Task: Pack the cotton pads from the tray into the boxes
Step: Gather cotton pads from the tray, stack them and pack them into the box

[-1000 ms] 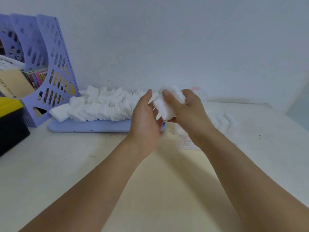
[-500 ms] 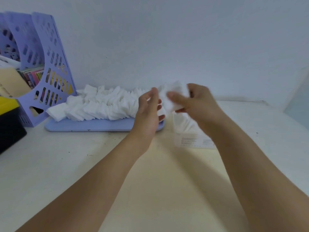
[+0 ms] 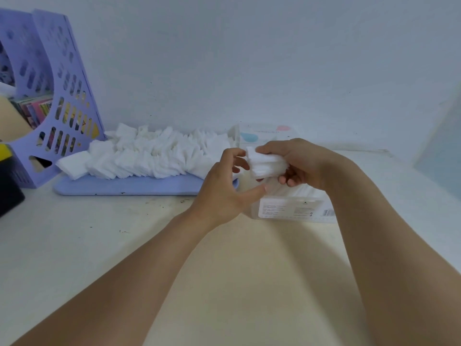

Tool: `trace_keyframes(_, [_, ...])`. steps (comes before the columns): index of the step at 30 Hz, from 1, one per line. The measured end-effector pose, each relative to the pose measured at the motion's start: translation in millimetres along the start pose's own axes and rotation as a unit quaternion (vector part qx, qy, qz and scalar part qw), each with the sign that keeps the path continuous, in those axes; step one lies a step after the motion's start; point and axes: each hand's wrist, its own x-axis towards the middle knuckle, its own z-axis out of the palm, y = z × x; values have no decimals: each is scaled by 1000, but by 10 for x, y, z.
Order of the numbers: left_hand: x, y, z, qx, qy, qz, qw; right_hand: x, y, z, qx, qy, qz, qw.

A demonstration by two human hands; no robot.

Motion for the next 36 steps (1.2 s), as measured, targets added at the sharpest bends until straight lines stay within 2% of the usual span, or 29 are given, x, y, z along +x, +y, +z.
trace_keyframes(3, [-9, 0, 11, -6, -2, -2, 1000, 36, -24, 9, -83, 34, 6, 996])
trace_keyframes(5, [-7, 0, 11, -24, -6, -8, 1000, 53, -48, 32, -95, 37, 4, 995])
trace_keyframes(9, [-14, -13, 22, -45, -13, -19, 999, 85, -151, 24, -63, 0, -1, 998])
trace_keyframes(18, [-13, -42, 15, -100, -19, -50, 994, 196, -234, -17, -149, -141, 80, 975])
trace_keyframes(27, [-4, -85, 55, -76, -22, -56, 995, 302, -387, -218, -280, -172, 156, 931])
trace_keyframes(30, [-6, -79, 60, -63, -9, -37, 997, 329, -368, -245, -288, -169, 155, 930])
trace_keyframes(36, [-59, 45, 33, -24, -83, -14, 996, 274, -228, -346, -231, -146, 160, 948])
